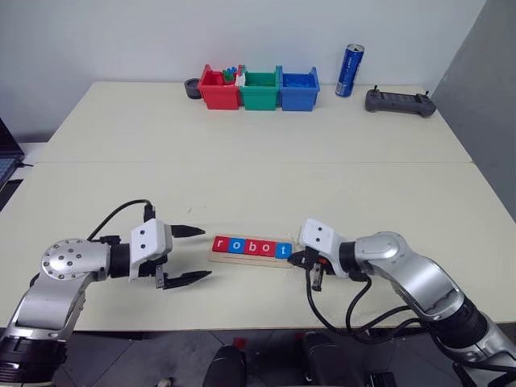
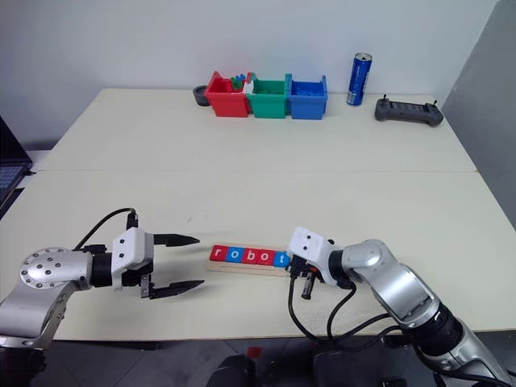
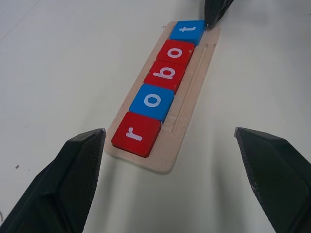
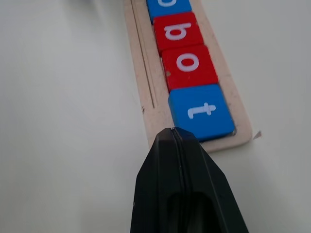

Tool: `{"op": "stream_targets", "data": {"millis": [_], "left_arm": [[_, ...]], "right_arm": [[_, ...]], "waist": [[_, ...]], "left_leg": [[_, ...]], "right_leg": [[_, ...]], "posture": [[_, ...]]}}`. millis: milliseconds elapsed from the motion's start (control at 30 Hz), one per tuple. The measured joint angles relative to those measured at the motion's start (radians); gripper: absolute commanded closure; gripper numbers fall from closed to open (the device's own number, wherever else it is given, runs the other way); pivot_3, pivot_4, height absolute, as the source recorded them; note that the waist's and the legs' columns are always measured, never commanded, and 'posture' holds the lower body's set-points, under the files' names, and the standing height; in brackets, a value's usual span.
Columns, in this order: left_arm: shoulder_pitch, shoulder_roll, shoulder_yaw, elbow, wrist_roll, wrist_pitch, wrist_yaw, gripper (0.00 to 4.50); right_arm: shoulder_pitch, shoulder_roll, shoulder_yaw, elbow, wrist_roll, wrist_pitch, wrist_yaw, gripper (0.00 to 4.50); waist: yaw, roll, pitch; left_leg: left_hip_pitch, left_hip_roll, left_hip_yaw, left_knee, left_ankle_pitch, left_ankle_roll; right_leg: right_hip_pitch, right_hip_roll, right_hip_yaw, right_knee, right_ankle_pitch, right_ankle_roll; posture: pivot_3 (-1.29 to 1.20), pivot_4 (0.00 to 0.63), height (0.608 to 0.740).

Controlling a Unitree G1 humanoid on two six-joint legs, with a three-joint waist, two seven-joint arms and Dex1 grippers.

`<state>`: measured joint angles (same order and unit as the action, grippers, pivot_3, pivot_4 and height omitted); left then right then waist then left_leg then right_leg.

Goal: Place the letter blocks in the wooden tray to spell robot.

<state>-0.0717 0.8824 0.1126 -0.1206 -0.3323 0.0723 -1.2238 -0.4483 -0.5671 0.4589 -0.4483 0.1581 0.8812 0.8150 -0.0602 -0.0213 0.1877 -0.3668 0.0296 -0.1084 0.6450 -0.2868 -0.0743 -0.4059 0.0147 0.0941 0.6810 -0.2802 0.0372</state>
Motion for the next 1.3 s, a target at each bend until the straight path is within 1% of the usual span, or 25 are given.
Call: {"op": "stream_targets", "data": {"millis": [200, 467, 500, 567, 633, 700, 800, 867, 900, 1100, 1300], "left_arm": [[-0.007, 0.000, -0.001, -0.029, 0.000, 0.030, 0.013, 0.00], [-0.010, 0.000, 0.000, -0.046, -0.006, 0.064, 0.015, 0.00], [-0.009, 0.001, 0.003, -0.048, -0.012, 0.073, 0.015, 0.00], [-0.003, 0.008, 0.010, -0.048, -0.021, 0.078, 0.013, 0.00], [-0.001, 0.013, 0.027, -0.047, -0.023, 0.081, 0.016, 0.00], [-0.002, 0.019, 0.033, -0.047, -0.020, 0.102, 0.035, 0.00], [0.000, 0.022, 0.041, -0.048, -0.017, 0.119, 0.061, 0.00], [0.004, 0.026, 0.052, -0.066, -0.017, 0.132, 0.079, 0.00], [0.008, 0.035, 0.053, -0.082, -0.017, 0.143, 0.087, 0.00], [0.019, 0.044, 0.056, -0.136, 0.000, 0.166, 0.132, 0.00], [0.007, 0.043, 0.056, -0.155, -0.016, 0.184, 0.142, 0.00]], "right_arm": [[-0.008, 0.022, 0.003, 0.014, 0.000, -0.002, -0.010, 4.49], [-0.011, 0.012, 0.005, 0.005, 0.020, -0.008, 0.008, 4.49], [-0.011, -0.004, -0.010, -0.020, 0.032, -0.020, 0.022, 4.13], [-0.011, -0.025, -0.046, -0.065, 0.058, -0.024, 0.038, 3.64], [-0.009, -0.055, -0.085, -0.114, 0.086, -0.023, 0.056, 2.82], [-0.001, -0.088, -0.110, -0.145, 0.110, -0.023, 0.072, 2.17], [0.013, -0.143, -0.154, -0.166, 0.147, -0.023, 0.102, 1.01], [0.014, -0.158, -0.186, -0.169, 0.170, -0.023, 0.109, 0.29], [0.014, -0.163, -0.201, -0.168, 0.181, -0.023, 0.111, 0.06], [0.000, -0.186, -0.234, -0.131, 0.191, -0.059, 0.122, 0.06], [-0.008, -0.196, -0.244, -0.087, 0.190, -0.094, 0.124, 0.06]], "waist": [[0.000, 0.000, 0.000], [0.000, 0.000, 0.000], [0.000, 0.000, 0.000], [0.000, 0.000, 0.000], [0.001, 0.000, 0.000], [0.001, 0.000, 0.000], [0.002, 0.000, 0.000], [0.001, 0.000, 0.000], [0.001, 0.000, 0.000], [0.002, 0.000, 0.000], [0.002, 0.000, 0.000]], "left_leg": [[0.000, 0.000, 0.000, 0.000, 0.000, 0.000], [0.000, 0.000, 0.000, 0.000, 0.000, 0.000], [0.000, 0.000, 0.000, 0.000, 0.000, 0.000], [0.000, 0.000, 0.000, 0.000, 0.000, 0.000], [0.000, 0.000, 0.000, 0.000, 0.000, 0.000], [0.000, 0.000, 0.000, 0.000, 0.000, 0.000], [0.000, 0.000, 0.000, 0.000, 0.000, 0.000], [0.000, 0.000, 0.000, 0.000, 0.000, 0.000], [0.000, 0.000, 0.000, 0.000, 0.000, 0.000], [0.000, 0.000, 0.000, 0.000, 0.000, 0.000], [0.000, 0.000, 0.001, 0.000, 0.000, 0.000]], "right_leg": [[0.000, 0.000, 0.000, 0.000, 0.000, 0.000], [0.000, 0.000, 0.000, 0.000, 0.000, 0.000], [0.000, 0.000, 0.000, 0.000, 0.000, 0.000], [0.000, 0.000, 0.000, 0.000, 0.000, 0.000], [0.000, 0.000, 0.000, 0.000, 0.000, 0.000], [0.000, 0.000, 0.000, 0.000, 0.000, 0.000], [0.000, 0.000, 0.000, 0.000, 0.000, 0.000], [0.000, 0.000, 0.000, 0.000, 0.000, 0.000], [0.000, 0.000, 0.000, 0.000, 0.000, 0.000], [0.000, 0.000, 0.000, 0.000, 0.000, 0.000], [0.000, 0.000, 0.001, 0.000, 0.000, 0.000]], "posture": [[0.00, 0.150, 0.740], [0.00, 0.150, 0.740], [0.00, 0.150, 0.740], [0.00, 0.150, 0.740], [0.00, 0.150, 0.740], [0.00, 0.150, 0.740], [0.00, 0.150, 0.740], [0.00, 0.150, 0.740], [0.00, 0.150, 0.740], [0.00, 0.150, 0.740], [0.00, 0.150, 0.740]]}}
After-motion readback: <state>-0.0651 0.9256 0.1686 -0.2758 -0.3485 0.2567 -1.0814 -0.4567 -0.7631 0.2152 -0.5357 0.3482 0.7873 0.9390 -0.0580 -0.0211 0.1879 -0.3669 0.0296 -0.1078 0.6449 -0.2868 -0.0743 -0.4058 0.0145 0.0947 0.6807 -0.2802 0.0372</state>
